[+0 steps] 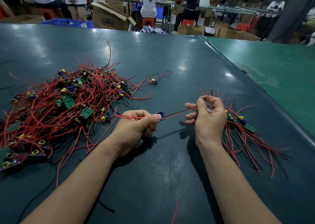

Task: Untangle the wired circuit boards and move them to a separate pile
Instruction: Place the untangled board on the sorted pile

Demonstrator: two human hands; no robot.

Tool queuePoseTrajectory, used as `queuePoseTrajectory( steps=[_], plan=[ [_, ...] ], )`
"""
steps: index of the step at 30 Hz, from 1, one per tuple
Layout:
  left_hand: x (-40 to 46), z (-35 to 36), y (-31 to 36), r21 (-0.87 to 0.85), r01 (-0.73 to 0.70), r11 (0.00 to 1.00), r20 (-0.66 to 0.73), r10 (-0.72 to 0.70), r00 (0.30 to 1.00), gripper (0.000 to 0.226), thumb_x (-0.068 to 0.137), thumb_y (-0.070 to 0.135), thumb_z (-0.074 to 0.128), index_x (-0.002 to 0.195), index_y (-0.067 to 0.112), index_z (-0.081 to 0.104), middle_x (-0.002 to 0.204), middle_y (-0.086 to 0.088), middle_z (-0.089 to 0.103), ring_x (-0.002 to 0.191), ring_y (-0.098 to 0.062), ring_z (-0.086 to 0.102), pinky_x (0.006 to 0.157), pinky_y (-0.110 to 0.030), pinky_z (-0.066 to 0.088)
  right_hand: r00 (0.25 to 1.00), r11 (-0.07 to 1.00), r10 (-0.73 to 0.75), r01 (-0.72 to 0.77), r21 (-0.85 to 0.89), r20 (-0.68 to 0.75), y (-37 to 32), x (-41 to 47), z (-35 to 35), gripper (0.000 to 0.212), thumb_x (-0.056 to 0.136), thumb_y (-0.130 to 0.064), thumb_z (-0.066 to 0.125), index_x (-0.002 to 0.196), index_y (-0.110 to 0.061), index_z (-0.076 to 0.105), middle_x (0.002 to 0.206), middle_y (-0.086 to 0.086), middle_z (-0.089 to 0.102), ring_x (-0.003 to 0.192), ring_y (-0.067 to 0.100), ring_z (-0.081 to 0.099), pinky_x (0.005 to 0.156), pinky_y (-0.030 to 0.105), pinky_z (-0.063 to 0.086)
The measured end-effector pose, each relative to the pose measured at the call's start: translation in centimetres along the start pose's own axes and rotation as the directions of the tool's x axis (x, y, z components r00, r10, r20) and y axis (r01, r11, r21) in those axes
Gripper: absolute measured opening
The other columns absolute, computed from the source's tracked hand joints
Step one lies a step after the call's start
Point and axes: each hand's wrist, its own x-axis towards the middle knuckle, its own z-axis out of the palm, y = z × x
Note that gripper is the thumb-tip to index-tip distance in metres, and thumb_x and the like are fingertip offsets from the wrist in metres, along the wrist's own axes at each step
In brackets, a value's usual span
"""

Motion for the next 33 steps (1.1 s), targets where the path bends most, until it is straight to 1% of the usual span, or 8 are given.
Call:
queuePoseTrajectory(
  steps=[5,9,12,15,22,28,31,33],
  plan=[
    [0.1,-0.1,-0.1,-0.037,0.014,0.999,0.002,-0.013,1.0,0.021,0.07,0.019,0.069,0.059,0.01,0.054,0.053,-0.001,0.053,0.053,-0.017,0.039,0.047,-0.019,0.034,0.999,0.999,0.01,-0.009,0.031,-0.039,-0.2,0.1,-0.2,0.016,0.1,-0.008,0.05,0.087,-0.016,0.044,0.068,0.008,0.073,0.034,0.015,0.053,0.032,0.02,0.039],
    [0.2,-0.2,-0.2,-0.103,0.019,0.994,-0.035,-0.022,0.999,0.019,0.067,0.019,0.071,0.061,0.009,0.057,0.055,-0.003,0.054,0.051,-0.012,0.045,0.045,-0.016,0.035,0.969,0.952,0.239,-0.246,0.182,0.061,-0.9,0.1,0.1,0.013,0.098,-0.022,0.058,0.103,-0.015,0.048,0.08,0.011,0.075,0.039,0.016,0.057,0.036,0.021,0.045],
    [0.2,-0.3,-0.1,-0.14,0.029,0.99,-0.058,-0.037,0.998,0.019,0.068,0.018,0.071,0.065,0.007,0.057,0.055,-0.003,0.055,0.046,-0.008,0.048,0.041,-0.012,0.035,0.848,0.865,0.436,-0.487,0.118,0.3,-1.4,-0.7,0.5,0.034,0.084,-0.04,0.066,0.101,-0.011,0.058,0.081,0.006,0.071,0.052,0.015,0.066,0.041,0.019,0.048],
    [0.4,-0.4,-0.3,-0.145,0.027,0.989,-0.059,-0.036,0.998,0.015,0.07,0.019,0.072,0.064,0.009,0.062,0.056,-0.003,0.056,0.048,-0.01,0.047,0.045,-0.014,0.037,0.715,0.84,0.502,-0.537,-0.077,0.487,-1.2,-1.9,0.9,0.023,0.077,-0.032,0.071,0.086,-0.011,0.067,0.067,0.001,0.063,0.05,0.008,0.059,0.04,0.016,0.041],
    [0.3,-0.2,-0.4,-0.099,0.021,0.995,-0.017,-0.023,1.0,0.02,0.068,0.017,0.071,0.053,0.014,0.059,0.053,-0.001,0.052,0.05,-0.01,0.05,0.046,-0.017,0.037,0.828,0.868,0.439,-0.491,0.072,0.35,-0.6,-1.6,1.0,0.012,0.084,-0.004,0.069,0.073,-0.009,0.071,0.055,-0.003,0.056,0.042,0.004,0.046,0.035,0.013,0.031],
    [0.1,-0.1,-0.2,-0.085,0.015,0.996,-0.019,-0.017,1.0,0.021,0.067,0.018,0.071,0.054,0.013,0.055,0.054,-0.003,0.051,0.05,-0.011,0.047,0.05,-0.021,0.035,0.951,0.922,0.307,-0.29,0.256,-0.029,-0.4,0.1,0.2,0.018,0.086,-0.003,0.07,0.071,-0.01,0.064,0.05,-0.005,0.058,0.039,0.004,0.046,0.035,0.016,0.035],
    [0.1,-0.1,-0.3,-0.095,-0.011,0.995,-0.035,0.008,0.999,0.025,0.067,0.018,0.071,0.048,0.019,0.055,0.052,-0.001,0.05,0.049,-0.012,0.043,0.05,-0.021,0.033,0.978,0.981,-0.105,0.073,-0.178,-0.181,0.1,0.2,0.0,0.02,0.089,-0.014,0.068,0.071,-0.02,0.062,0.056,-0.01,0.059,0.047,0.006,0.05,0.047,0.022,0.044],
    [0.2,-0.1,-0.4,-0.129,-0.019,0.991,-0.054,0.013,0.998,0.027,0.066,0.019,0.07,0.045,0.019,0.054,0.051,0.0,0.049,0.048,-0.01,0.044,0.048,-0.019,0.033,0.912,0.84,-0.391,0.297,-0.453,-0.126,0.6,-0.2,0.1,0.013,0.089,-0.019,0.064,0.077,-0.02,0.06,0.068,-0.004,0.061,0.058,0.014,0.054,0.06,0.029,0.047]
  ],
)
